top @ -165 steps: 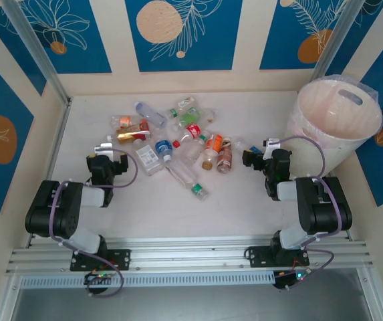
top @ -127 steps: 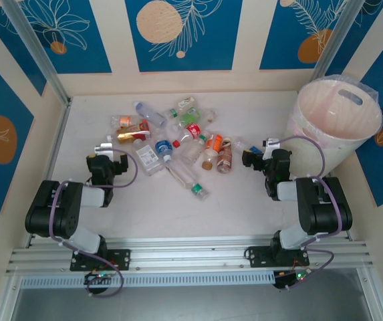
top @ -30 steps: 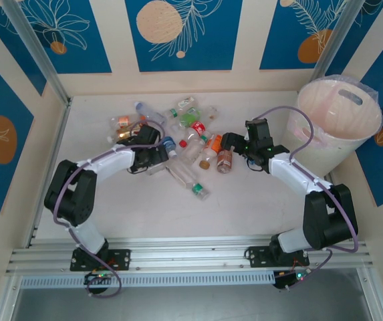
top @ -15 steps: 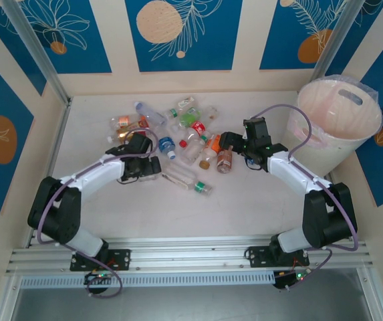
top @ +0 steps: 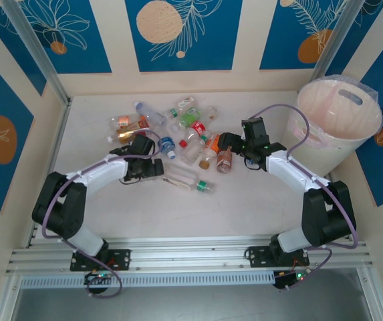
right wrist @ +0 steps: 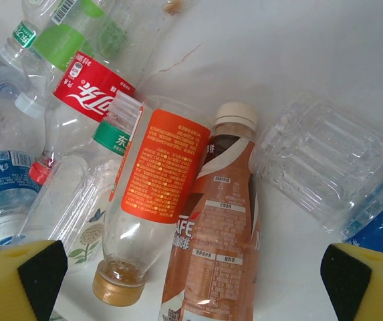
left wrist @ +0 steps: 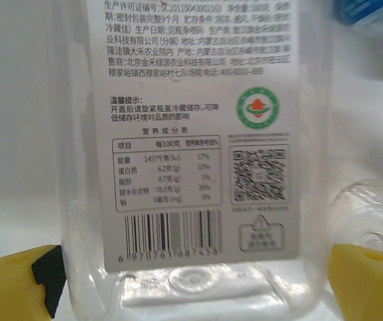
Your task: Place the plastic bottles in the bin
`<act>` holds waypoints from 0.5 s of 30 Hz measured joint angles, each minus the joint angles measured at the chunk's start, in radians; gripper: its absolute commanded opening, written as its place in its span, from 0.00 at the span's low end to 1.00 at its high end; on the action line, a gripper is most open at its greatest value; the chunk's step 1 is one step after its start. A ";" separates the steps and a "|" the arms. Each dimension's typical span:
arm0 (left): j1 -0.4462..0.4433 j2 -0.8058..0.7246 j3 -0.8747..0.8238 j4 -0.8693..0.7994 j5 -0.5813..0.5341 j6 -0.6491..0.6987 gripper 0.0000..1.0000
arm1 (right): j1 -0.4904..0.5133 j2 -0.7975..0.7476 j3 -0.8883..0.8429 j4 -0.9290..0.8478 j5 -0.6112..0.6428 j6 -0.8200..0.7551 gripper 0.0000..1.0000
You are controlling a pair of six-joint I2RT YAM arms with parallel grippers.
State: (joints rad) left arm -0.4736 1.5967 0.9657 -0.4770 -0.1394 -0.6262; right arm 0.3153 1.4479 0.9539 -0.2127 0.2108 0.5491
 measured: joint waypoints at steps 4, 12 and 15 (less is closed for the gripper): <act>-0.001 0.068 0.028 0.024 -0.029 -0.001 0.95 | 0.005 0.011 0.008 -0.011 0.001 0.000 1.00; -0.002 0.027 -0.034 0.044 -0.072 0.010 0.76 | 0.006 -0.004 0.009 -0.012 0.003 -0.007 0.99; -0.002 0.003 -0.036 0.044 -0.083 0.024 0.68 | 0.006 -0.025 0.009 -0.004 0.003 -0.011 1.00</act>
State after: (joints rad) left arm -0.4751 1.5993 0.9298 -0.4332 -0.2222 -0.6018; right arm 0.3218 1.4227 0.9630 -0.2165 0.2142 0.5385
